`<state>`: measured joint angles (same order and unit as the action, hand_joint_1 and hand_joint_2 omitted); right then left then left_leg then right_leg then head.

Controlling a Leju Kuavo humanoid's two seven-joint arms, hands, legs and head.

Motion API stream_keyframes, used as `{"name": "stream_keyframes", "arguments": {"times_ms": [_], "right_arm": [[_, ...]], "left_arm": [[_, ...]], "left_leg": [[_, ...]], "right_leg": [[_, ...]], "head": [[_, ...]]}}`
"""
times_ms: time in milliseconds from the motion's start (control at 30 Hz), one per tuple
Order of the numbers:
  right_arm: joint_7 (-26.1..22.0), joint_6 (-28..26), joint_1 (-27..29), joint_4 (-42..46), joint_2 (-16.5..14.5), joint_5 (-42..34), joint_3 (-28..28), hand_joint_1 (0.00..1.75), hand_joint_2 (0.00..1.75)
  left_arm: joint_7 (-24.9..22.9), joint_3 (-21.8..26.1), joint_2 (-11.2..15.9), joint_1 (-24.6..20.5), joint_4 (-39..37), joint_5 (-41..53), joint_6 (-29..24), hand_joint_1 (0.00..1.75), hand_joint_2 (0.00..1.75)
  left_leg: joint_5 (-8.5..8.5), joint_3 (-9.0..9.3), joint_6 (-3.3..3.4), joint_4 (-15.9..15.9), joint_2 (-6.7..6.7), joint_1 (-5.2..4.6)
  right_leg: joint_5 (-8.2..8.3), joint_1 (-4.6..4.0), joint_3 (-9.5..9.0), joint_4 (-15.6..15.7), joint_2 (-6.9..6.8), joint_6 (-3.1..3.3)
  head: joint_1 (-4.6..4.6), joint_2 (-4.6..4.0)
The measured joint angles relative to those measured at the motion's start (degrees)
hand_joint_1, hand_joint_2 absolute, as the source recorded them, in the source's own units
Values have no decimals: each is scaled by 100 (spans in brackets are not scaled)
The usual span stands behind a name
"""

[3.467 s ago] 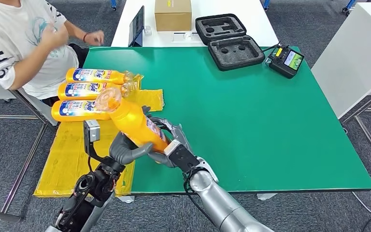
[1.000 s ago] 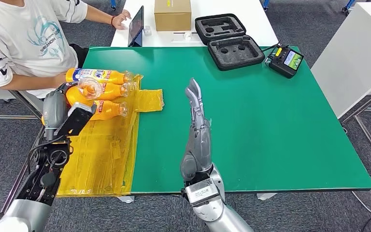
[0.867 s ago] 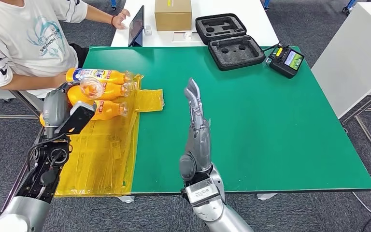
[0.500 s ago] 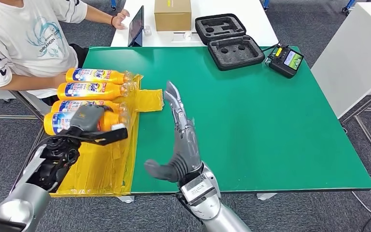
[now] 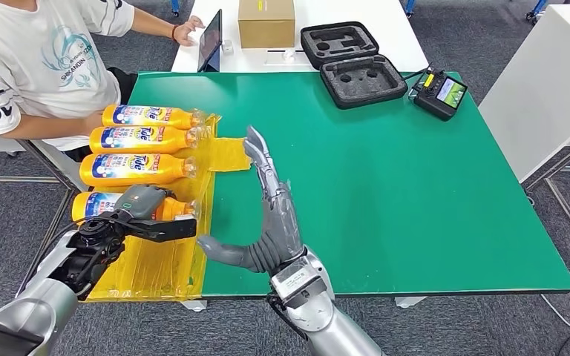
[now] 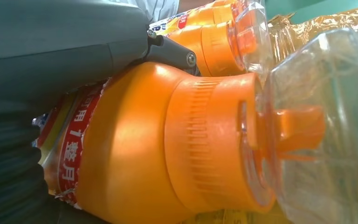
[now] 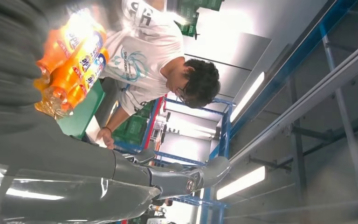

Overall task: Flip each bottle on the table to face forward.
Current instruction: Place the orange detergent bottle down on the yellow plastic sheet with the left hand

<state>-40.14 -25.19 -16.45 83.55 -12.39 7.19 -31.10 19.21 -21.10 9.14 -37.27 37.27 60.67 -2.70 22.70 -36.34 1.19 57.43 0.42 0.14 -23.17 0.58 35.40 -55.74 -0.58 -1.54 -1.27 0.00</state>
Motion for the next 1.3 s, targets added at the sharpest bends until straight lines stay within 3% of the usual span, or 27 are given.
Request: {"name": "stream_keyframes", "arguments": {"times_ms": [200,233,333,367,467,700,867,1300], "right_arm": [[-1,6,-18,-81,-26,7,0,0,175],[-1,5,-23,-92,-27,11,0,0,175],[-1,5,-30,-123,-29,37,0,0,175],[-1,5,-30,-134,-30,50,0,0,175],[0,9,-30,-173,-31,77,1,0,175],[1,54,-32,-305,-37,104,2,0,175],[1,46,-32,-403,-49,117,4,0,175],[1,7,-34,-551,-61,173,4,0,175]], "left_arm": [[159,-46,5,-64,-86,-79,326,171,175],[195,-49,8,-74,-90,-115,383,136,175],[279,-52,9,-92,-98,-274,503,11,175],[307,-50,8,-94,-102,-349,540,2,131],[472,-26,1,-81,-115,-672,771,0,0],[878,284,-65,-18,-118,-1863,1654,0,0],[908,733,-197,56,-106,-2995,2253,0,0],[827,1261,-364,236,-16,-3905,2519,0,0]], "left_leg": [[0,19,0,0,0,0],[0,21,0,0,0,0],[0,25,0,0,0,0],[1,25,0,0,0,0],[1,26,0,-1,0,0],[2,43,1,-2,-6,-2],[2,55,1,-2,-7,-4],[1,62,1,-2,-15,-4]], "right_leg": [[0,0,-19,0,0,0],[0,0,-21,0,1,0],[0,0,-23,0,1,0],[0,0,-24,0,1,0],[0,0,-24,0,1,0],[-3,2,-45,1,-5,0],[-4,3,-56,1,-5,0],[-4,4,-64,1,-7,0]], "head": [[-1,0],[-1,0],[-1,0],[-2,0],[-1,0],[-2,0],[-1,0],[-2,0]]}}
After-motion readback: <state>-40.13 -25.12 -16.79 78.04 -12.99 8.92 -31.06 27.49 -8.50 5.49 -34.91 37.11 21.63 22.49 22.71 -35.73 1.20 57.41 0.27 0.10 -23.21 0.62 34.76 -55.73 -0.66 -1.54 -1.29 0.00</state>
